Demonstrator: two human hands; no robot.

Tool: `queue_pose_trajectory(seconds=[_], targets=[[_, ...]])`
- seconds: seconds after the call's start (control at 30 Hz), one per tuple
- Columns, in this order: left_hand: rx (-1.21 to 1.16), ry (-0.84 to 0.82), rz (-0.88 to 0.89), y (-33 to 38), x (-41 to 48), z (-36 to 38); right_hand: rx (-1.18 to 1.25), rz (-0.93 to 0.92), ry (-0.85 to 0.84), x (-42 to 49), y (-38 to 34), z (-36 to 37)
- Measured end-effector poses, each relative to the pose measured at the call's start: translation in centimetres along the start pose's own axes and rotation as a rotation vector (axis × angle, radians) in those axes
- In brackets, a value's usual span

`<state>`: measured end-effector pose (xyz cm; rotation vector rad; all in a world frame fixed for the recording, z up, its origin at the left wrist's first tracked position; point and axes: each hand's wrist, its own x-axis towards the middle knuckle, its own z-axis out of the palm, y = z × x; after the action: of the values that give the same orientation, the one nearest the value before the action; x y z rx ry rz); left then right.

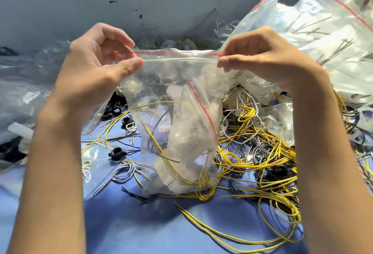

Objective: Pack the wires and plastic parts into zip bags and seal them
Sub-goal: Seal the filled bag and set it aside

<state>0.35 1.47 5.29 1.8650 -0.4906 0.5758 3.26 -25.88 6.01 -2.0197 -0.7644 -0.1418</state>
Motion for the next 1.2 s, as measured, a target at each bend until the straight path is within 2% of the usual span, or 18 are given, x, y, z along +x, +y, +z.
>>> queue_pose_trajectory(seconds=[0.13,0.37,0.7,0.83,1.0,1.2], targets=[[0.002,-0.01,0.049,0.2,-0.1,-0.2,-0.039,-0.037,0.027,0.1,-0.2,0.0],[-0.023,-0.055,-0.051,-0.3,-0.1,-0.2,0.021,0.008,0.002,0.4,0.4,0.1],[0.029,0.001,0.047,0.5,-0.1,0.9,-0.04,0.0,0.013,0.1,0.2,-0.2],[0.046,0.008,0.025,0.6,0.0,0.6,-0.068,-0.01,0.018,0.2,0.0,0.0],[0.136,-0.021,-0.011,1.0,-0.1,0.5,-0.051,-0.012,-0.005,0.3,-0.4,-0.1],[0.234,-0.036,0.055,2.3,-0.5,1.6,-0.068,-0.045,-0.047,0.4,-1.6,0.6]])
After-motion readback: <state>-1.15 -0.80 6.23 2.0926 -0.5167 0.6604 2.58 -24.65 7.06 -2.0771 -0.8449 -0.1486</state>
